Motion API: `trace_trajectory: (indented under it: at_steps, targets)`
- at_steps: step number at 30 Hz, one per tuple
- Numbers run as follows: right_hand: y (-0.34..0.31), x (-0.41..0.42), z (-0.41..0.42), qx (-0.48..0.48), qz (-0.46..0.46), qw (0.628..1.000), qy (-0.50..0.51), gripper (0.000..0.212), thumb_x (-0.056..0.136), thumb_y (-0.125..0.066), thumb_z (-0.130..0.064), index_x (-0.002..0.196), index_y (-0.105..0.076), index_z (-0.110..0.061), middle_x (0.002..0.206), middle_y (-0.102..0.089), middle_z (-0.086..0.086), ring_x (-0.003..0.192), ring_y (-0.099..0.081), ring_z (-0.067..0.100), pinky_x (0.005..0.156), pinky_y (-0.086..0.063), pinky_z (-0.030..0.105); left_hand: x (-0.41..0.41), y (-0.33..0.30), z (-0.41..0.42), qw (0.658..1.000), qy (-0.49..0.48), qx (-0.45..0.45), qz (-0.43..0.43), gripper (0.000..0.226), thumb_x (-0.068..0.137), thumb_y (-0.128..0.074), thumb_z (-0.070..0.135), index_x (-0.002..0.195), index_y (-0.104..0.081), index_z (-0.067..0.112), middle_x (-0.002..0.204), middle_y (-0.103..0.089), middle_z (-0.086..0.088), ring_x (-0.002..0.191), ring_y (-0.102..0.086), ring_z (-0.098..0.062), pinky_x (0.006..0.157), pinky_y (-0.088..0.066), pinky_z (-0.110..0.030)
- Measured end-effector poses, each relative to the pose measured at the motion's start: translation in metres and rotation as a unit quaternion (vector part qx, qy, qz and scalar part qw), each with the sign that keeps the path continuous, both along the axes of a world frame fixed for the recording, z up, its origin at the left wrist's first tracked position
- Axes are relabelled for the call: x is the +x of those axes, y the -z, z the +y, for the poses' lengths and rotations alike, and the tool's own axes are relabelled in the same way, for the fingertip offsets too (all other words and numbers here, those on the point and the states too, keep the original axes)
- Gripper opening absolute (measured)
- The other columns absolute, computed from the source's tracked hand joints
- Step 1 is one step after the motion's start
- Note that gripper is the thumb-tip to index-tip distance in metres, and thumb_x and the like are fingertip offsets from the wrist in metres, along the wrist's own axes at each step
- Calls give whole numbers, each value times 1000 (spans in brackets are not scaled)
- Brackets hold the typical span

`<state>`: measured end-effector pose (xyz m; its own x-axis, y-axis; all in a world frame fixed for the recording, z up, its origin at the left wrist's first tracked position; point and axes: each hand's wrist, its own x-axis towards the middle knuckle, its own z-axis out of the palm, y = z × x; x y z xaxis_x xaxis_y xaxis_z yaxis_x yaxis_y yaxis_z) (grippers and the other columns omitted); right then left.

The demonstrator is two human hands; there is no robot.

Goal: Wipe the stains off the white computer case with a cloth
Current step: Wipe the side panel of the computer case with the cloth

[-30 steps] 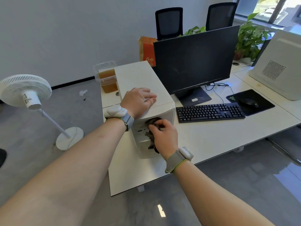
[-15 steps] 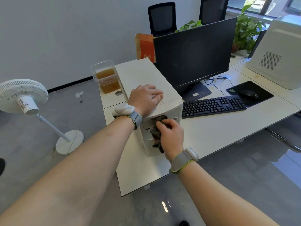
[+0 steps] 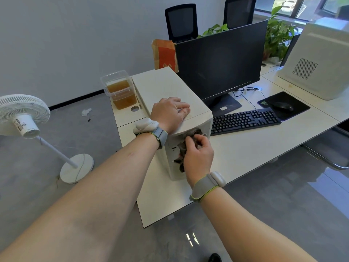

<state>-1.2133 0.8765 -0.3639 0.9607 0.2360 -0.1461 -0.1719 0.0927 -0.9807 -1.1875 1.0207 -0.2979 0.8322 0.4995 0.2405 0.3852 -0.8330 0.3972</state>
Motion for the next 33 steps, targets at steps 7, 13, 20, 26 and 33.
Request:
trace_trajectory:
  at_steps: [7, 13, 20, 26, 33]
  targets:
    - [5, -4, -3, -44, 4, 986, -163, 8, 81, -77, -24, 88, -75, -25, 79, -75, 7, 72, -73, 33, 66, -60, 58, 0, -1, 1, 1000, 2, -6, 1, 30, 99, -53, 53, 120, -72, 44, 142, -59, 12, 131, -47, -20, 110, -30, -39]
    - [7, 24, -10, 18, 86, 996, 30, 28, 82, -65, -44, 106, -68, -30, 100, -73, 4, 94, -71, 33, 81, -60, 56, -1, -1, -1, 1000, 2, -3, -1, 30, 101, -51, 52, 121, -72, 43, 140, -59, 13, 130, -47, -19, 108, -29, -39]
    - [5, -4, 1, -60, 44, 989, -130, 20, 76, -75, -31, 94, -68, -29, 89, -74, 3, 82, -73, 31, 73, -61, 56, 0, 0, 1, 1000, 5, -7, 3, 30, 100, -51, 53, 120, -71, 44, 141, -58, 13, 131, -46, -19, 108, -30, -39]
    - [-7, 21, -4, 51, 52, 997, 25, 25, 83, -71, -35, 107, -63, -39, 108, -73, -3, 102, -71, 20, 93, -59, 49, 0, 2, 2, 1000, 7, -3, 4, 32, 100, -50, 53, 122, -71, 43, 142, -58, 12, 131, -46, -18, 108, -30, -41]
    - [-6, 7, -17, 4, 23, 992, -122, 19, 87, -73, -13, 103, -69, -22, 94, -74, 10, 78, -72, 32, 73, -63, 52, 0, 1, 2, 1000, 9, -11, 1, 30, 100, -52, 53, 121, -72, 43, 141, -58, 12, 130, -47, -19, 108, -31, -40]
